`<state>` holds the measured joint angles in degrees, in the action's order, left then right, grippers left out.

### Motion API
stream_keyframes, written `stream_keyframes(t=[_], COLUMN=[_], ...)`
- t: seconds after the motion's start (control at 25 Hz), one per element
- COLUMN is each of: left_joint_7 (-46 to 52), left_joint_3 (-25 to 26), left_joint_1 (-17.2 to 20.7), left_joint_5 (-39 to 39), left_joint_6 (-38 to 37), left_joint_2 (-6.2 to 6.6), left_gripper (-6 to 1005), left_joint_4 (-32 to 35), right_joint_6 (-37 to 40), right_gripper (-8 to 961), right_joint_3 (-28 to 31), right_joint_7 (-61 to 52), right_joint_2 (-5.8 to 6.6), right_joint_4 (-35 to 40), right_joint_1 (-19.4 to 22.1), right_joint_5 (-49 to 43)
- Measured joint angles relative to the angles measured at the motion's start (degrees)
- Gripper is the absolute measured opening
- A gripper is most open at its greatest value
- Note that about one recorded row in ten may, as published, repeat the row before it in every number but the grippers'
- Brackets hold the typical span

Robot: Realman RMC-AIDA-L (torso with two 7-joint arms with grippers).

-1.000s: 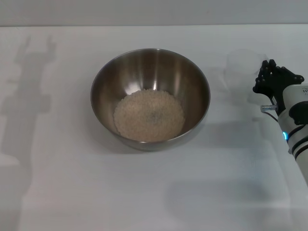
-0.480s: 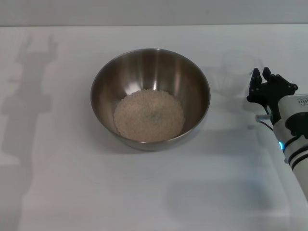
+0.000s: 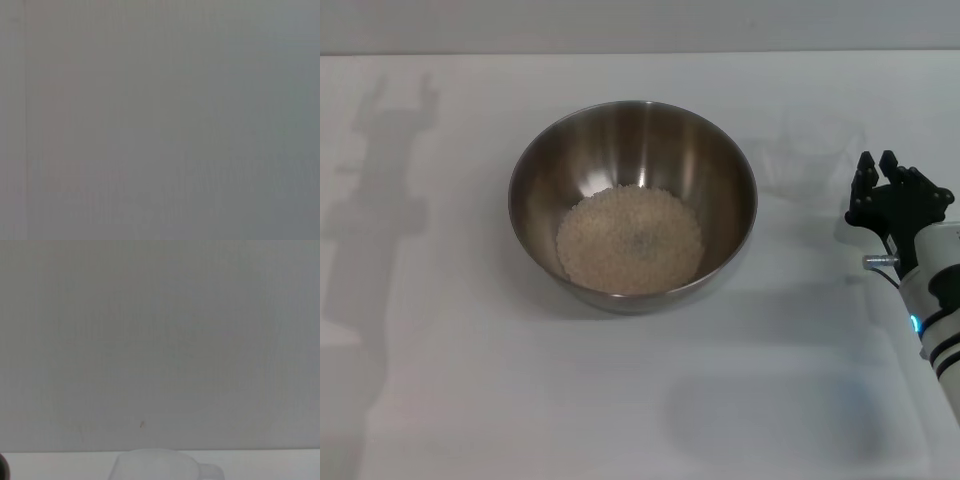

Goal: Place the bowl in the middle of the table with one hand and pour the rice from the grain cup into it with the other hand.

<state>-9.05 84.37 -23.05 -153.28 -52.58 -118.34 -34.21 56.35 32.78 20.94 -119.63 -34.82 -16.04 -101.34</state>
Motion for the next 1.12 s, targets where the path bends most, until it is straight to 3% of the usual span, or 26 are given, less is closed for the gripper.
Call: stream_keyframes(t=[0.36, 1.12], left_joint_7=[0.2, 0.6], left_joint_3=[0.0, -3.0], left_joint_1=[0.4, 6.5], left_joint_5=[0.0, 0.0], left_joint_6=[0.4, 1.1], left_joint_2=[-0.05, -0.13], left_gripper=[571, 570], left_joint_4=[0.6, 2.0], right_joint_6=[4.5, 21.5], right_gripper=[189, 189], right_joint_3=[-3.1, -6.4], right_joint_7=[0.7, 1.6], right_joint_2=[0.12, 0.49], right_joint_4=[-0.3, 2.1], right_joint_1=[0.9, 2.7], right_joint_5=[-0.2, -0.3])
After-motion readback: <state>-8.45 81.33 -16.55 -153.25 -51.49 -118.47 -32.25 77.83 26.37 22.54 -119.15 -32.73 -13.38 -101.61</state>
